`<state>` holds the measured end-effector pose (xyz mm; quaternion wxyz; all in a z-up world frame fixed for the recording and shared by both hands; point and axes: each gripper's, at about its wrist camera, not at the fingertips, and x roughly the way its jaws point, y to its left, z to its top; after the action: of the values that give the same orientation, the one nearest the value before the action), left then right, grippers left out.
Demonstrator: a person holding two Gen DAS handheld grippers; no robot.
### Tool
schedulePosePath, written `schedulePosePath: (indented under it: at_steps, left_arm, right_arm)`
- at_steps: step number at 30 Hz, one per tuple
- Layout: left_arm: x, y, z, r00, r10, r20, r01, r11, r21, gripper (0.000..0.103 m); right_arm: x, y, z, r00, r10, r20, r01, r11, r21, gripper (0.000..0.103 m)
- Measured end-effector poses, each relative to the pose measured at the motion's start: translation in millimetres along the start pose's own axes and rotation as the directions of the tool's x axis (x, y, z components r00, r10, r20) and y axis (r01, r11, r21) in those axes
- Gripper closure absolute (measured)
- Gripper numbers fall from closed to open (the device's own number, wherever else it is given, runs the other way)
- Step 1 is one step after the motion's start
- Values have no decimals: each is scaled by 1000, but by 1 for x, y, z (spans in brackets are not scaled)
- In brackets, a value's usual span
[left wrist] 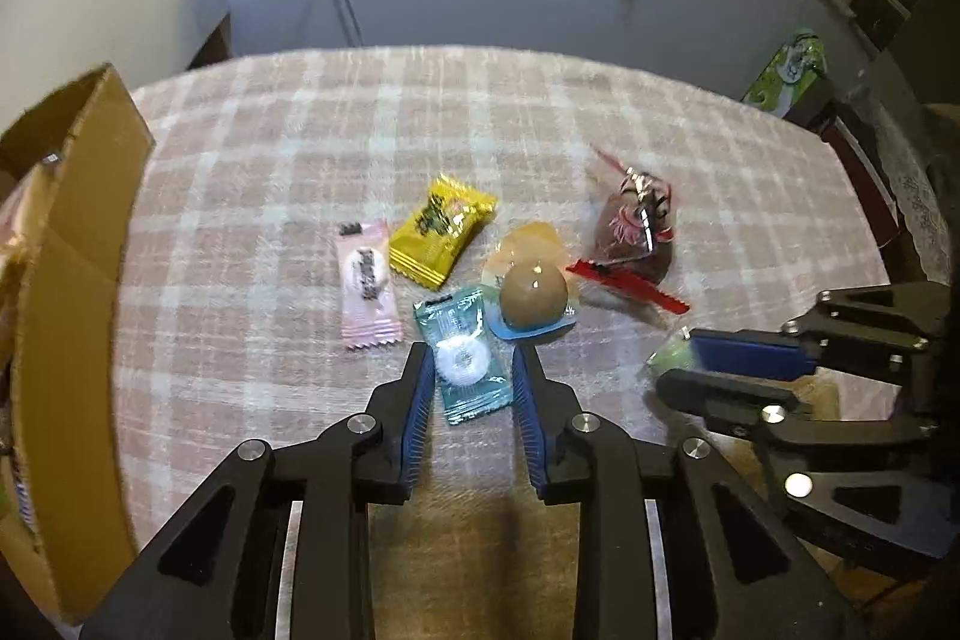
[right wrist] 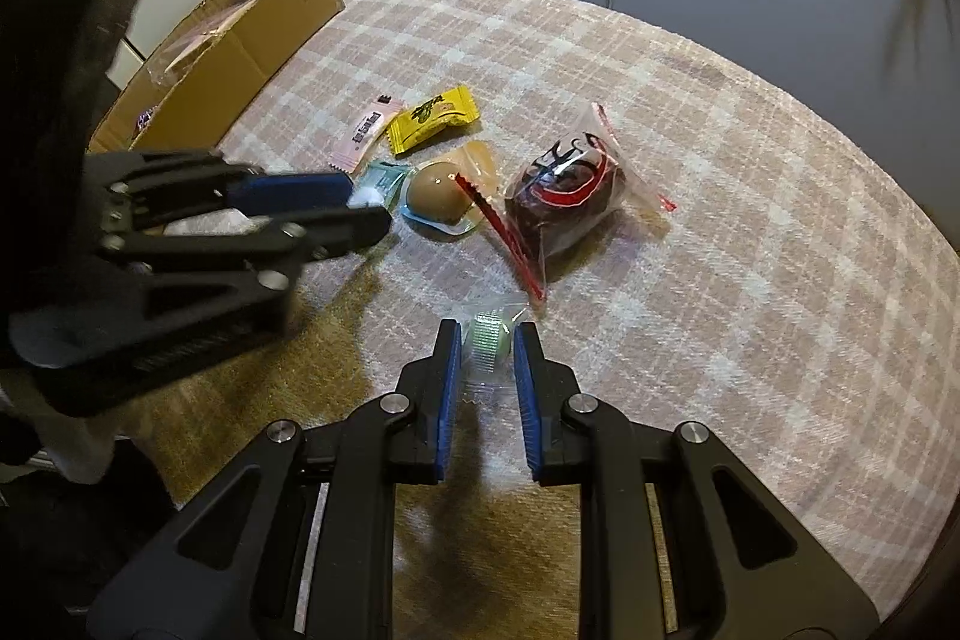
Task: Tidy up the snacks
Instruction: 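Grasp the teal mint candy with the left tool while the right tool grasps the clear packet, then carry both snacks over the box and open both tools to release them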
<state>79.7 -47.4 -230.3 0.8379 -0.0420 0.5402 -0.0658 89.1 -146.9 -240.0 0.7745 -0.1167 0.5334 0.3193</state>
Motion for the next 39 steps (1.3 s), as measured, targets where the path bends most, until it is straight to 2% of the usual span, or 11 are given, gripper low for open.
schedulePosePath:
  at_steps: [2,4,10,17,24,39]
  left_arm:
    - [1,-5,1,999,35,11,-35,999,23,78]
    - [2,-5,1,999,40,13,-41,999,24,83]
    - [-1,8,-2,1000,17,22,-17,1000,-14,85]
    - [-29,25,-6,999,1,37,0,999,-40,86]
    - [-70,60,-9,996,14,84,-6,995,-100,86]
    - [-128,133,-23,978,130,164,-88,967,-241,86]
  right_arm:
    - [-1,-2,0,1000,-2,1,2,1000,3,84]
    - [-1,-3,-1,1000,-4,2,4,1000,6,84]
    - [-3,-1,0,1000,4,4,-4,1000,10,84]
    - [-15,9,9,1000,16,16,-16,1000,4,84]
    - [-33,32,34,998,31,54,-29,999,-33,84]
    - [-32,118,112,987,126,98,-103,972,-210,84]
